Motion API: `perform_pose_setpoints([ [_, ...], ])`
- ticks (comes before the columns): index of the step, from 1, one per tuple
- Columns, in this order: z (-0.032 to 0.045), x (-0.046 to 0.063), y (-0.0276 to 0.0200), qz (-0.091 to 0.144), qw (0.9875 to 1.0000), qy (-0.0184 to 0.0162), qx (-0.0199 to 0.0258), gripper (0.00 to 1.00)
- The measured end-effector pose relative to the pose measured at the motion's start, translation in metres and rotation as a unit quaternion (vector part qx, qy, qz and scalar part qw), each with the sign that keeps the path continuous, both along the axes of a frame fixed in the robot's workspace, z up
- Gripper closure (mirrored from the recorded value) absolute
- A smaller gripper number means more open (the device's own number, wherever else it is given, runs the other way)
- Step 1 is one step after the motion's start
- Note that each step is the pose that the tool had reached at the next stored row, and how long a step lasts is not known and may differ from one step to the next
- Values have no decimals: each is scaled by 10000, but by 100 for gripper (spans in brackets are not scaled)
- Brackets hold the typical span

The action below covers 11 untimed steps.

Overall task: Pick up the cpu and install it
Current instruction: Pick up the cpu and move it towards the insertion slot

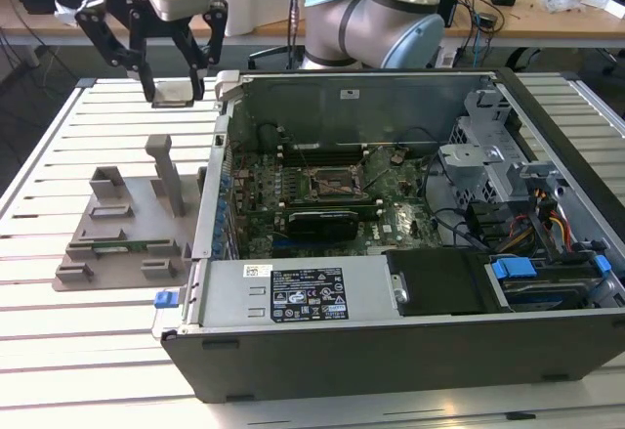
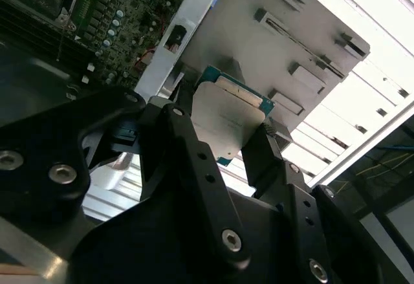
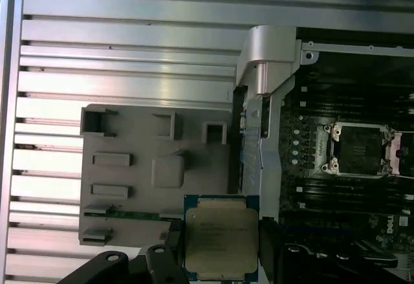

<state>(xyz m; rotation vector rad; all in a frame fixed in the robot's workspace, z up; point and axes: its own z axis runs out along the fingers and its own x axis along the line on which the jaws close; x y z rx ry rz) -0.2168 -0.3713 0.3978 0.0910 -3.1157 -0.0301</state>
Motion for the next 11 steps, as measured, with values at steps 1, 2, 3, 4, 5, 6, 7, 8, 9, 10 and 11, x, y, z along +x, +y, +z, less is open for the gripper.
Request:
perform_pose_setpoints([
  [1, -7, 20, 1, 0, 10000, 2, -1, 45],
  [2, -15, 46, 1, 0, 10000, 5, -1, 45],
  [3, -22, 65, 2, 0, 10000, 7, -2, 45],
  [4, -28, 86, 3, 0, 10000, 9, -3, 45],
  [5, -34, 105, 3, 0, 10000, 11, -4, 45],
  [6, -41, 127, 4, 0, 10000, 13, -5, 45],
  [7, -47, 145, 5, 0, 10000, 15, -6, 45],
  [8, -57, 171, 6, 0, 10000, 17, -8, 45],
  [9, -66, 194, 7, 0, 10000, 20, -10, 45],
  [10, -80, 225, 9, 0, 10000, 24, -14, 45],
  [11, -97, 263, 11, 0, 10000, 29, -17, 45],
])
